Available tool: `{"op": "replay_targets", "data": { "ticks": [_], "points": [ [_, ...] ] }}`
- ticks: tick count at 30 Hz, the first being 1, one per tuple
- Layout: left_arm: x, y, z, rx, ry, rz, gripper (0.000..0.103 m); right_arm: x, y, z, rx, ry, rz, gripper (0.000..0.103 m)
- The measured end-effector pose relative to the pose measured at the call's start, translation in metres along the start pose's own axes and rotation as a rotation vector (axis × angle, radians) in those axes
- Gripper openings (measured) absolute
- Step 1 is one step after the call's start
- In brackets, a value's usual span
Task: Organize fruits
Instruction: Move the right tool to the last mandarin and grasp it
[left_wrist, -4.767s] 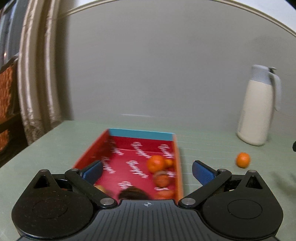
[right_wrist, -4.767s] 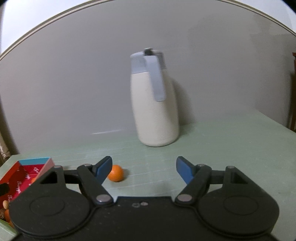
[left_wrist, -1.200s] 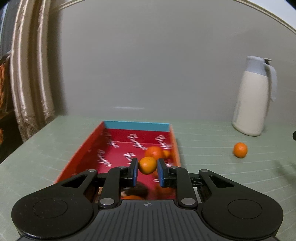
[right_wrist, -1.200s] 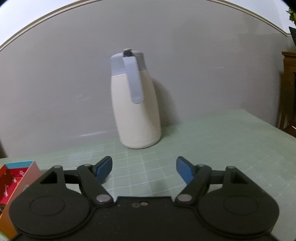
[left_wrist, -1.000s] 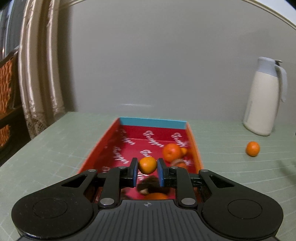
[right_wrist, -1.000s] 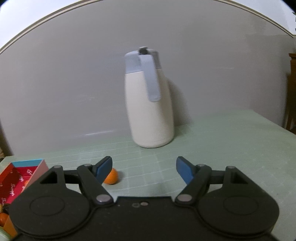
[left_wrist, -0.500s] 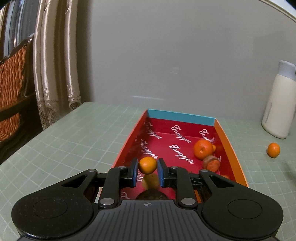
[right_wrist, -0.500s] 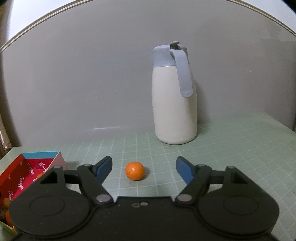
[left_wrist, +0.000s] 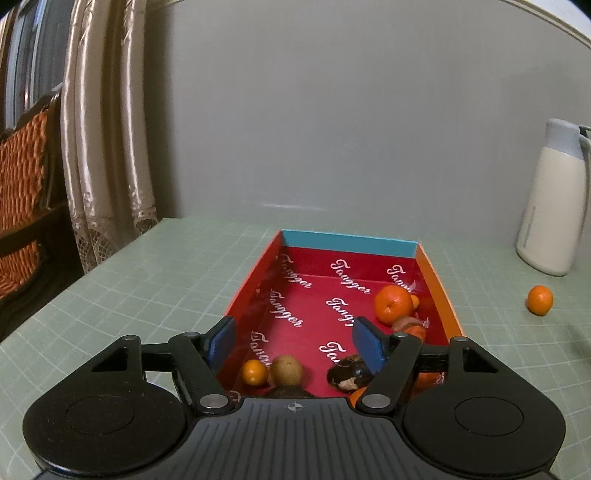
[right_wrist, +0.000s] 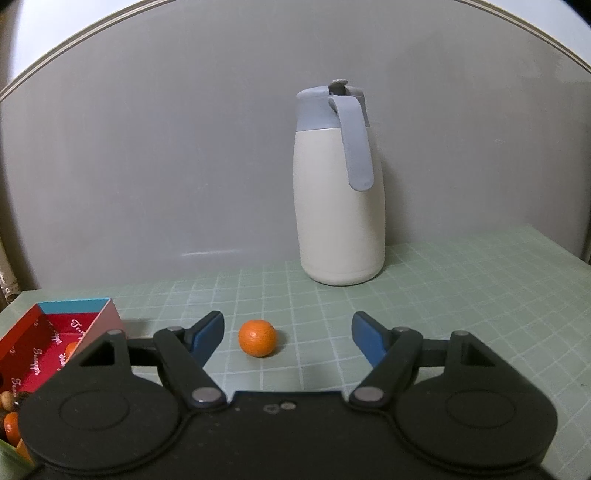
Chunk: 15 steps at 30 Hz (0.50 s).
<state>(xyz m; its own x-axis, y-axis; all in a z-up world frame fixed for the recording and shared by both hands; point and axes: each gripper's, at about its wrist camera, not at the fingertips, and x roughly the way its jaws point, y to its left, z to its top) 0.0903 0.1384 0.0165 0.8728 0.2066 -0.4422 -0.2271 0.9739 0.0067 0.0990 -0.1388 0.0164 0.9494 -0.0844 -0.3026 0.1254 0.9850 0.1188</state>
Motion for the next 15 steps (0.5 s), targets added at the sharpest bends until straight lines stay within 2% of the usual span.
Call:
{"op": "replay_targets", "data": {
  "ticks": [8, 15],
  "points": [
    [-0.007, 0.006, 0.002, -0.025, -0.04, 0.019, 0.07, 0.001, -0.005, -0.002, 0.001, 0.004, -0.009, 0.075],
    [-0.005, 0.023, 0.003, -0.055, -0.025, 0.039, 0.07, 0.007, 0.008, -0.007, -0.064, 0.005, -0.008, 0.074]
  ]
}}
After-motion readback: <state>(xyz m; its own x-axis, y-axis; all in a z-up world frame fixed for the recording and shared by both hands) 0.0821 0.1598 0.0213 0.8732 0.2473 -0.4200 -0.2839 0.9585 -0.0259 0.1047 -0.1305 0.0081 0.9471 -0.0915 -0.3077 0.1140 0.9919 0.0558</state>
